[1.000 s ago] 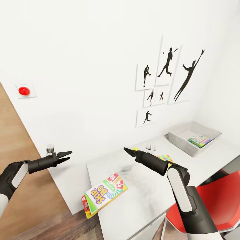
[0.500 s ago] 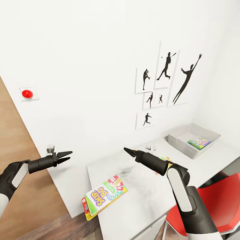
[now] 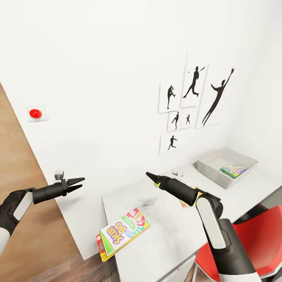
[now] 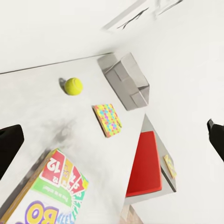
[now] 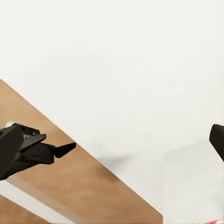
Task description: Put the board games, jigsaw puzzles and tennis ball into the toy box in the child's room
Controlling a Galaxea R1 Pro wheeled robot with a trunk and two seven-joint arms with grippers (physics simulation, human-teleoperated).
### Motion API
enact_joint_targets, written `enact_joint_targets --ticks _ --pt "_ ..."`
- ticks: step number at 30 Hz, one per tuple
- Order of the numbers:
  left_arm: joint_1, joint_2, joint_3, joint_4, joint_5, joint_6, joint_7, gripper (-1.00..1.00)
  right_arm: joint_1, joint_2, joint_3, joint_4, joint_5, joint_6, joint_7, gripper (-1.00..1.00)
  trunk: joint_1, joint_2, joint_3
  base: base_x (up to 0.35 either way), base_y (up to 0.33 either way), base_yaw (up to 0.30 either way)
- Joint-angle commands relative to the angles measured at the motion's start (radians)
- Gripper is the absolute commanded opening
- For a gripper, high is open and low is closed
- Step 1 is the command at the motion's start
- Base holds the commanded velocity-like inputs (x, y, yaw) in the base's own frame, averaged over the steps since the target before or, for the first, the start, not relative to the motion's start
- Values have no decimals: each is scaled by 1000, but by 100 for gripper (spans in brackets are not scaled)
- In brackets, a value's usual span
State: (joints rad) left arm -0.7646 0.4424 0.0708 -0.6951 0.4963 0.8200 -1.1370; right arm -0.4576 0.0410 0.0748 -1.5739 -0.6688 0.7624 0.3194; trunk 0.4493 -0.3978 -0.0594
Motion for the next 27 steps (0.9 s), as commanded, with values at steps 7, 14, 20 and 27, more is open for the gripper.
enact_joint_targets --ticks 7,14,20,27 --pt "-1 1 1 0 5 10 -1 100 0 -1 -1 0 0 -39 3 100 1 -2 9 0 0 0" --pt "-1 2 1 0 7 13 -1 100 0 -1 -1 0 -1 -45 3 100 1 -2 21 0 0 0" --pt "-1 1 1 0 9 13 -1 100 1 -1 -1 0 0 -46 3 100 1 -2 31 0 0 0" --pt "-1 2 1 0 11 13 -2 100 1 -1 -1 0 0 -46 3 100 28 -51 20 0 0 0"
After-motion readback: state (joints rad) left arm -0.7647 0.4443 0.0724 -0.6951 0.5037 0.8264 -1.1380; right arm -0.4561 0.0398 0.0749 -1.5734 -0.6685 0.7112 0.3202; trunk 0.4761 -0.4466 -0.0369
